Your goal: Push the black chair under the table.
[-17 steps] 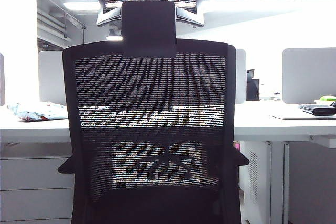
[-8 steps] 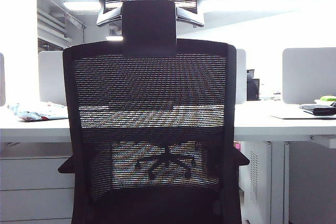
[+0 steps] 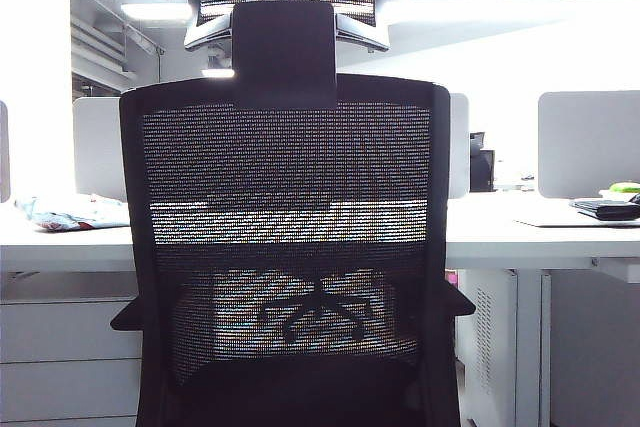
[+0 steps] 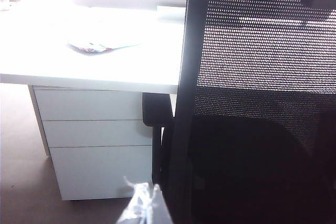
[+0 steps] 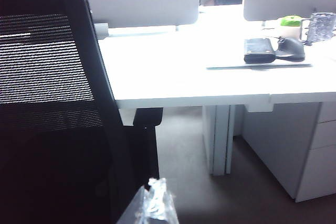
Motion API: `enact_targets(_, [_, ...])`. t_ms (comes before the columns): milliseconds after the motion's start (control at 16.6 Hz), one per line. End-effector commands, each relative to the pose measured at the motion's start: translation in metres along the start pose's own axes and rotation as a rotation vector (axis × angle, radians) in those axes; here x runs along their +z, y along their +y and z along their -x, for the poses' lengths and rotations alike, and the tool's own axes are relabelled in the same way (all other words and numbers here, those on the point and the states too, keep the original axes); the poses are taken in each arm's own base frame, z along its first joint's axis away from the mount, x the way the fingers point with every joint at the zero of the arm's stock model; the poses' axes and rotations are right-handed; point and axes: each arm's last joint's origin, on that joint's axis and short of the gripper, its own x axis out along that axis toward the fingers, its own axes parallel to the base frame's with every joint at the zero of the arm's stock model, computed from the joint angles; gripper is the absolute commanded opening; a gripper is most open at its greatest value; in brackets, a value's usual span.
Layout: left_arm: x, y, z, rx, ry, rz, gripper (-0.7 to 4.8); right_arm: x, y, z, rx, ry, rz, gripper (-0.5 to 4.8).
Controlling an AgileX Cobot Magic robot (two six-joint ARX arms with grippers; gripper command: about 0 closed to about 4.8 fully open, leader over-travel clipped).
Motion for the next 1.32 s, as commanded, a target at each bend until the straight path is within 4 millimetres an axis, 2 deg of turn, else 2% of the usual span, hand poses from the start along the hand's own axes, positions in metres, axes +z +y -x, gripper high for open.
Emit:
enact_targets(60, [0.0003,0.0002,-0.0001,0.003,-0.004,0.000,-0.05,-0.0023,-0.0016,-0.0006,-0.014,-0.003,0.000,0.03])
enact_targets(1322, [0.0003,0.0002,-0.0001,0.003,-0.004,-0.001,-0.05,-0.0021,-0.0025,-0.0006,-0.023,-0.005,0.007,0.03])
